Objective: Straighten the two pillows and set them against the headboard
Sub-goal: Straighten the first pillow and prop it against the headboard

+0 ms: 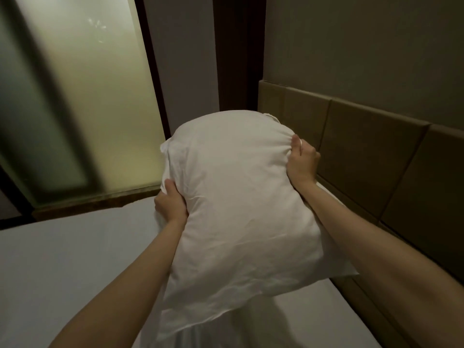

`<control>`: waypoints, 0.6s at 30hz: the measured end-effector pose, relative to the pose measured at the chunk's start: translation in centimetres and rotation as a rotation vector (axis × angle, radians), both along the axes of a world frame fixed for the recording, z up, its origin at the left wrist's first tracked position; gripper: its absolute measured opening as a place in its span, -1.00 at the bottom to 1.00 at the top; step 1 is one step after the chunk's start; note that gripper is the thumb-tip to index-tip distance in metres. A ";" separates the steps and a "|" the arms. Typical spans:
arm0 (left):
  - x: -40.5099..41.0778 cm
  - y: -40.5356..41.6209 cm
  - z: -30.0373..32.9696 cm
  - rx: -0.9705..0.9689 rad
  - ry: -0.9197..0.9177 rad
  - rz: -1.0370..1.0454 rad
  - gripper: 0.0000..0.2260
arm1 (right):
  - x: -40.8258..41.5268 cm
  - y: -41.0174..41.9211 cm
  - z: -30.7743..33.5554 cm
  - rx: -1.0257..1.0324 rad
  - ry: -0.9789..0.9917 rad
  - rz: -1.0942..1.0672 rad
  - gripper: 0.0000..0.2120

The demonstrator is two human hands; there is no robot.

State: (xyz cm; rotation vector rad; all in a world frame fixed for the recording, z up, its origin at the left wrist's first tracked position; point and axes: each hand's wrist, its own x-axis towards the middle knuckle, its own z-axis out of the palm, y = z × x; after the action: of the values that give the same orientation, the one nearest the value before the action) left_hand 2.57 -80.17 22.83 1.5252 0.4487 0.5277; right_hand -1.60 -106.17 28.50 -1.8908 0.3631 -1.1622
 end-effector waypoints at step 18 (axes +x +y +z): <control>22.2 -6.8 -3.3 -0.192 0.079 -0.063 -0.54 | 21.3 -5.4 1.8 -0.186 0.060 -0.028 -0.59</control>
State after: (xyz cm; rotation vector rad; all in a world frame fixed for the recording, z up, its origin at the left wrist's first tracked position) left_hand 24.78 -86.96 19.49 1.3737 0.4969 0.3654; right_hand 19.70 -111.57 30.34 -2.0913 0.3245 -1.1941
